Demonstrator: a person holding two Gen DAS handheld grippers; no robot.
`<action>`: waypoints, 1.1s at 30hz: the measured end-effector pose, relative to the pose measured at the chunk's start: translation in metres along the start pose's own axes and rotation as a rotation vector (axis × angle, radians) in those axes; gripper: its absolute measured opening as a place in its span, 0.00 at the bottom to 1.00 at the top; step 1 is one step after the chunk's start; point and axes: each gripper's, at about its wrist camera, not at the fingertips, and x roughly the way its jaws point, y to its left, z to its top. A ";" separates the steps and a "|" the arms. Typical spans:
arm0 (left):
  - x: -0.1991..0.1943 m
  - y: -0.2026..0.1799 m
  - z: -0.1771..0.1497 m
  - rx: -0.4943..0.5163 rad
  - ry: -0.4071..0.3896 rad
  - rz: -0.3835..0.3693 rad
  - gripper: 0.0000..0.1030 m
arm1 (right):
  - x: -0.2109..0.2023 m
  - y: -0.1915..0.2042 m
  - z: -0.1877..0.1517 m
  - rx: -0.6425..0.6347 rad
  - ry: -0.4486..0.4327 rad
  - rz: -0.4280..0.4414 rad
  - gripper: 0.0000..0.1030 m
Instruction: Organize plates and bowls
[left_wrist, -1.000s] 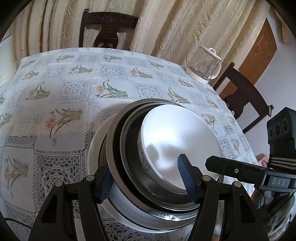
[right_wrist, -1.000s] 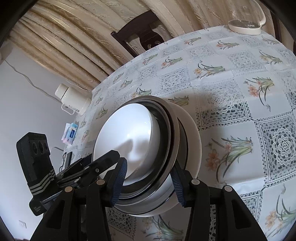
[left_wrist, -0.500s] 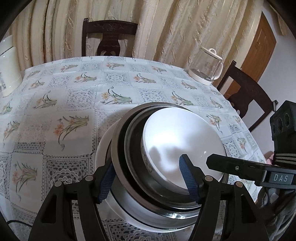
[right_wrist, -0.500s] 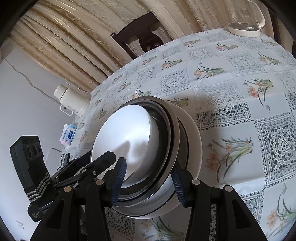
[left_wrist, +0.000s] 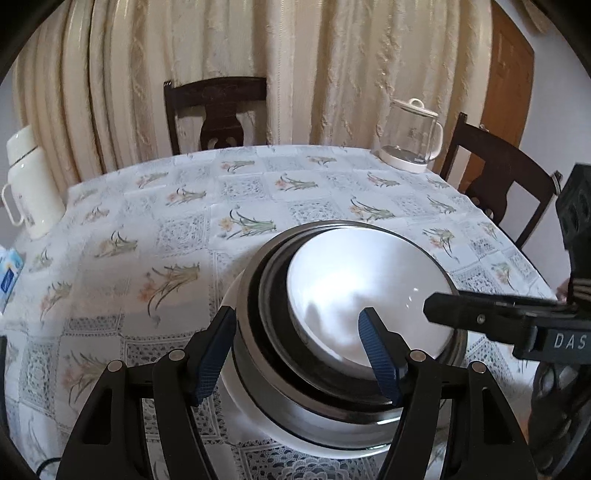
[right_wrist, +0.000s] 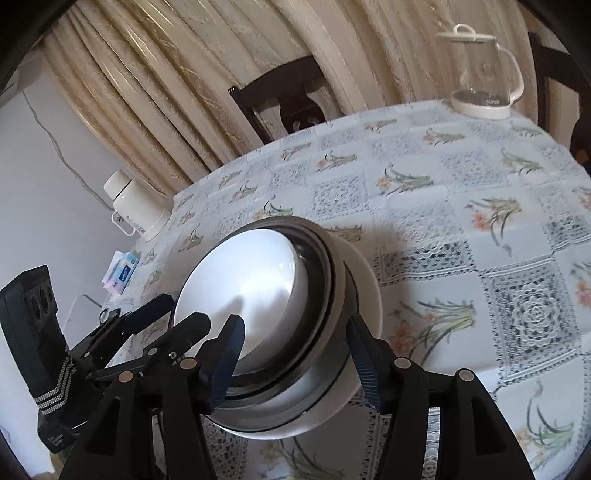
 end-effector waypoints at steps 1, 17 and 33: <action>-0.001 -0.001 -0.001 0.000 -0.002 0.000 0.68 | -0.002 -0.001 -0.001 -0.001 -0.007 -0.003 0.59; -0.033 -0.010 -0.019 0.025 -0.083 0.082 0.77 | -0.034 0.011 -0.032 -0.120 -0.145 -0.070 0.88; -0.037 0.000 -0.045 0.003 -0.136 0.265 0.96 | -0.022 0.031 -0.066 -0.300 -0.244 -0.255 1.00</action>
